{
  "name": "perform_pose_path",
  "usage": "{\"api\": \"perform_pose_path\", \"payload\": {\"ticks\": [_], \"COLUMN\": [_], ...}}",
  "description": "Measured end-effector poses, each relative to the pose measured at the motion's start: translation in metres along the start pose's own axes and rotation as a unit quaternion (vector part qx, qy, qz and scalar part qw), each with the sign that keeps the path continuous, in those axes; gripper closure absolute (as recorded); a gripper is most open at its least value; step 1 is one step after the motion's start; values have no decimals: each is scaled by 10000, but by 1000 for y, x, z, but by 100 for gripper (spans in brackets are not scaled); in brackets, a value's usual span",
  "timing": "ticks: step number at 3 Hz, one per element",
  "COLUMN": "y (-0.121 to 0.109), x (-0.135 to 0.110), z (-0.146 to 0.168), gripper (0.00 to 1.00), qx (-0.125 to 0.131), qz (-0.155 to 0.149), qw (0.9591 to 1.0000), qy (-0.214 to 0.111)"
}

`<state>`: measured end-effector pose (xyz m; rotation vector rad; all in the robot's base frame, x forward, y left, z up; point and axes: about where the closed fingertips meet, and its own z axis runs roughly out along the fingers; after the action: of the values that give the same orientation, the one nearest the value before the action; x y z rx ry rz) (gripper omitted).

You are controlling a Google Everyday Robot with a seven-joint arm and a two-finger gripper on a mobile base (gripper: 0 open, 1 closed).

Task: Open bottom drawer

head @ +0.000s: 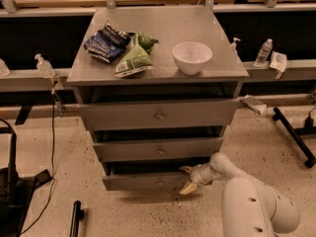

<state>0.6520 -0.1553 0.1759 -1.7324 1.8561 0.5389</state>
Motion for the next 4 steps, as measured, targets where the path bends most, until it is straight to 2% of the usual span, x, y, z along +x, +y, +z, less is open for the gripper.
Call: {"api": "perform_pose_path", "payload": {"ticks": [3, 4], "y": [0, 0], "x": [-4, -5], "z": [-5, -7], "gripper": [99, 100], "qx": [-1, -2], "qz": [0, 1], "qw": [10000, 10000], "qy": [0, 0]}}
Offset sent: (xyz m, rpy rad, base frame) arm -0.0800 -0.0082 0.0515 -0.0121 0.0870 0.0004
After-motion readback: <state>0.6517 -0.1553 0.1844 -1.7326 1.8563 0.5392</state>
